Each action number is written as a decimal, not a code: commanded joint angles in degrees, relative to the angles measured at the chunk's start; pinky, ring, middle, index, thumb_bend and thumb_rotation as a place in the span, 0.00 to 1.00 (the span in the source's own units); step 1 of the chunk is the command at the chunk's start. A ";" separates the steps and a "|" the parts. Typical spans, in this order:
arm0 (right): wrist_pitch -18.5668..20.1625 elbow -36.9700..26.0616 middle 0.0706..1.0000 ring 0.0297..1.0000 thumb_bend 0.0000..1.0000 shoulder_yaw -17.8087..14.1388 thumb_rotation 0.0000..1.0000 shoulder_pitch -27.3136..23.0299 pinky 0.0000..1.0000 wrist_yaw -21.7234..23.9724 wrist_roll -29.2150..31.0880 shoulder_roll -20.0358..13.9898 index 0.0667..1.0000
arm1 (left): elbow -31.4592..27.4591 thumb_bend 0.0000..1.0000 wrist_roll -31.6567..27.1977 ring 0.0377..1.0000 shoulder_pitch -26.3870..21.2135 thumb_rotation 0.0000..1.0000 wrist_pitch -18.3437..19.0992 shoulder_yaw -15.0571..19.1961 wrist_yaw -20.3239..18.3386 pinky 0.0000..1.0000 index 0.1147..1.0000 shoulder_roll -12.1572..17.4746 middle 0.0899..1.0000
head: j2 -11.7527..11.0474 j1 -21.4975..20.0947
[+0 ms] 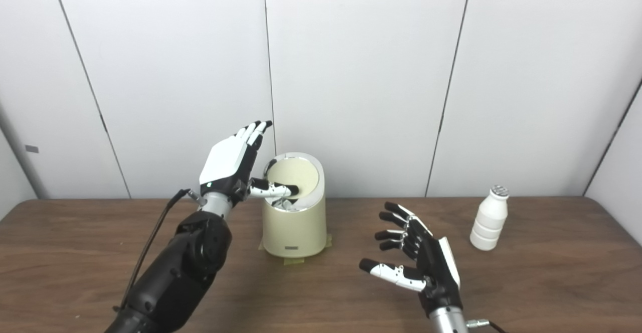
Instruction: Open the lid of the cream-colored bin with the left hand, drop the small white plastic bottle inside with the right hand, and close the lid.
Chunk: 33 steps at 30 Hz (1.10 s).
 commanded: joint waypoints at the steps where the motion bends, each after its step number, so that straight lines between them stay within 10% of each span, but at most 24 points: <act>1: -2.24 -1.55 0.75 0.61 0.86 -0.15 0.20 -2.51 0.55 -0.37 0.25 0.02 0.78 | -0.29 0.93 3.23 1.00 -3.19 0.08 0.97 -0.89 1.00 0.96 1.00 0.72 1.00 | 0.07 -0.02; 17: -2.22 -1.69 0.75 0.60 0.84 -0.09 0.20 -2.62 0.55 -0.44 -0.01 0.24 0.78 | -1.84 0.98 16.36 1.00 -4.64 0.09 6.21 -9.91 -9.66 0.96 1.00 5.74 1.00 | 0.15 -0.15; 26: -2.18 -1.08 0.76 0.60 0.85 -0.16 0.22 -2.66 0.55 -0.52 -0.37 -0.15 0.79 | -11.02 0.82 -7.76 0.91 0.17 0.36 -5.75 11.99 4.47 0.73 0.97 -1.81 0.95 | 0.02 0.30; 33: -2.19 -1.28 0.76 0.61 0.85 -0.07 0.20 -2.67 0.55 -0.38 -0.02 -0.19 0.78 | -20.32 0.77 -21.38 0.83 5.22 0.39 -7.68 20.02 2.05 0.69 0.88 -4.47 0.86 | -0.05 0.50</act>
